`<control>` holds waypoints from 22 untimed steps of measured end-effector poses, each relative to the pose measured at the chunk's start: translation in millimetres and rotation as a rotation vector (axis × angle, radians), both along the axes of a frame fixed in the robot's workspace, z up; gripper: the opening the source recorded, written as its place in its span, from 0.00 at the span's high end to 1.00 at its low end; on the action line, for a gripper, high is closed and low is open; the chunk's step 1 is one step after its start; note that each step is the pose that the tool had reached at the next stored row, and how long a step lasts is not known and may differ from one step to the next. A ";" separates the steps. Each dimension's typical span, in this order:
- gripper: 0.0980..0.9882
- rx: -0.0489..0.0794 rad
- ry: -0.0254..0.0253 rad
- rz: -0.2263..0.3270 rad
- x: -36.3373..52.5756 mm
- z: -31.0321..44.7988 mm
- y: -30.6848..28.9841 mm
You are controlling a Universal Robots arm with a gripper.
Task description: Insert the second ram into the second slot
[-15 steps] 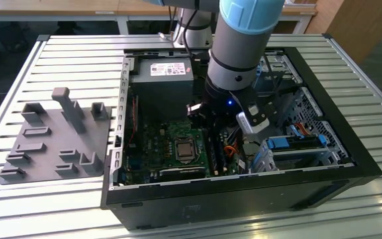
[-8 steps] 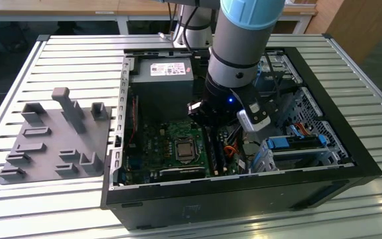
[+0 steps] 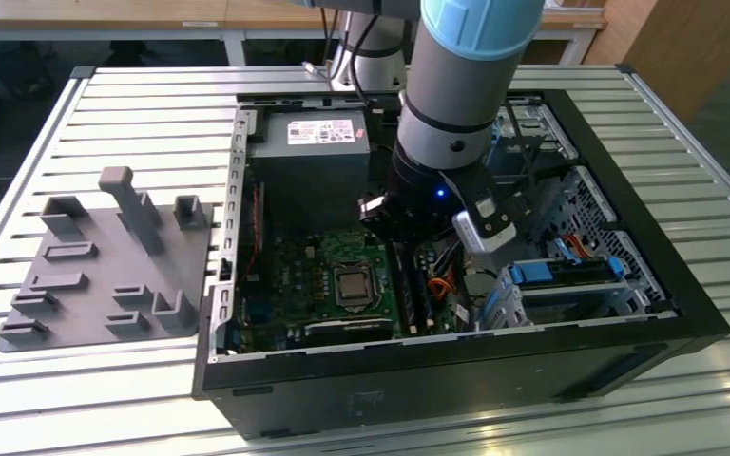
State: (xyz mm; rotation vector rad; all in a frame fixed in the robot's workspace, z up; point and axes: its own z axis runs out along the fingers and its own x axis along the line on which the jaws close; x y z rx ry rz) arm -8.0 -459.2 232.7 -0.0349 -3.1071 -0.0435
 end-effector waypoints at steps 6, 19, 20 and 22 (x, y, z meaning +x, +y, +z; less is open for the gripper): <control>0.99 0.000 0.0000 0.000 0.3 -6.9 0.0; 0.99 -0.004 0.0013 0.000 0.8 -19.3 0.2; 0.99 -0.005 0.0017 0.000 0.8 -19.2 0.2; 0.99 -0.007 0.0023 0.000 0.8 -17.7 0.5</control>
